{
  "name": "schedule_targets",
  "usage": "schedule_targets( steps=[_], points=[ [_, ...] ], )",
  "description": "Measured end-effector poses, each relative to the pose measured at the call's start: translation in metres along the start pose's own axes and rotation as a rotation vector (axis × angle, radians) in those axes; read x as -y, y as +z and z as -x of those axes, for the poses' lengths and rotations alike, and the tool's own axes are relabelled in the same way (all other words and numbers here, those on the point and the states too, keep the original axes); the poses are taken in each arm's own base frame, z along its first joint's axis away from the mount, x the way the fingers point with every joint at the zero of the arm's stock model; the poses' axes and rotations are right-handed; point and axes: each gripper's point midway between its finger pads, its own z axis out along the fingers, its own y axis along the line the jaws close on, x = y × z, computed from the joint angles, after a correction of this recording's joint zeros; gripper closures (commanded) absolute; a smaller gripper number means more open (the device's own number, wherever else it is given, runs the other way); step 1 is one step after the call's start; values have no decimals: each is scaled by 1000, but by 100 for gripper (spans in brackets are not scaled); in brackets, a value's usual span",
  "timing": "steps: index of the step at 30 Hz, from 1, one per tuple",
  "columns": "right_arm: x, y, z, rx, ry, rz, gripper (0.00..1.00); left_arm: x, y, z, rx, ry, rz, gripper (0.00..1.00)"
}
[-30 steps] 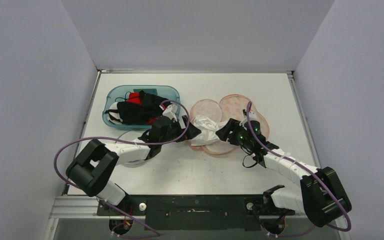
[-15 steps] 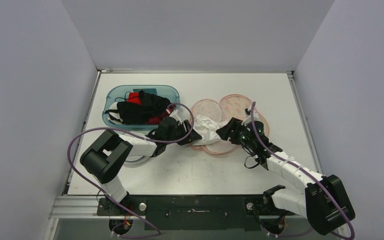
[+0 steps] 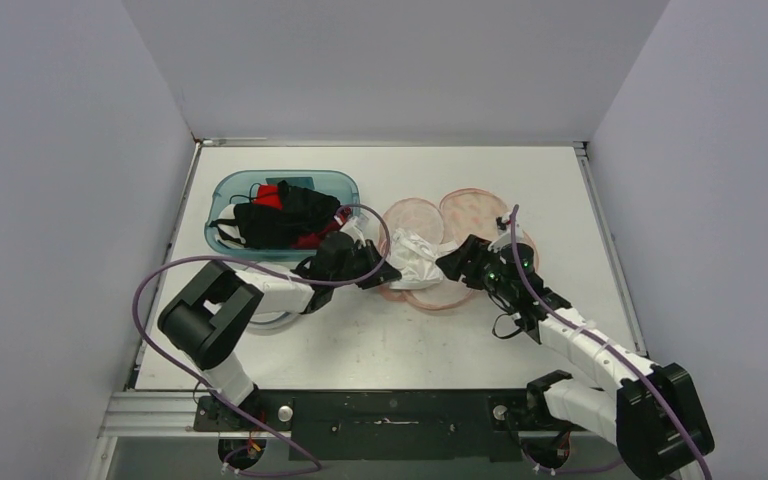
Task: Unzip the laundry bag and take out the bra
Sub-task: Pick up the bra from the laundry bag.
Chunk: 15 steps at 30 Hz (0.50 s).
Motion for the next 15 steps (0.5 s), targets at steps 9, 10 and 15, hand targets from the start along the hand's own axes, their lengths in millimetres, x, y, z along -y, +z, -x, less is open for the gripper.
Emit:
schedule_targets(
  steps=[9,10,15],
  points=[
    [-10,-26,21,79,-33,-3,35,71,-30,20,54,160,-56,100],
    [-13,-29,26,90,-38,-2,35,85,-36,25,69,182,-75,100],
    [-25,-41,44,147,-61,13,35,132,-68,55,159,250,-125,100]
  ],
)
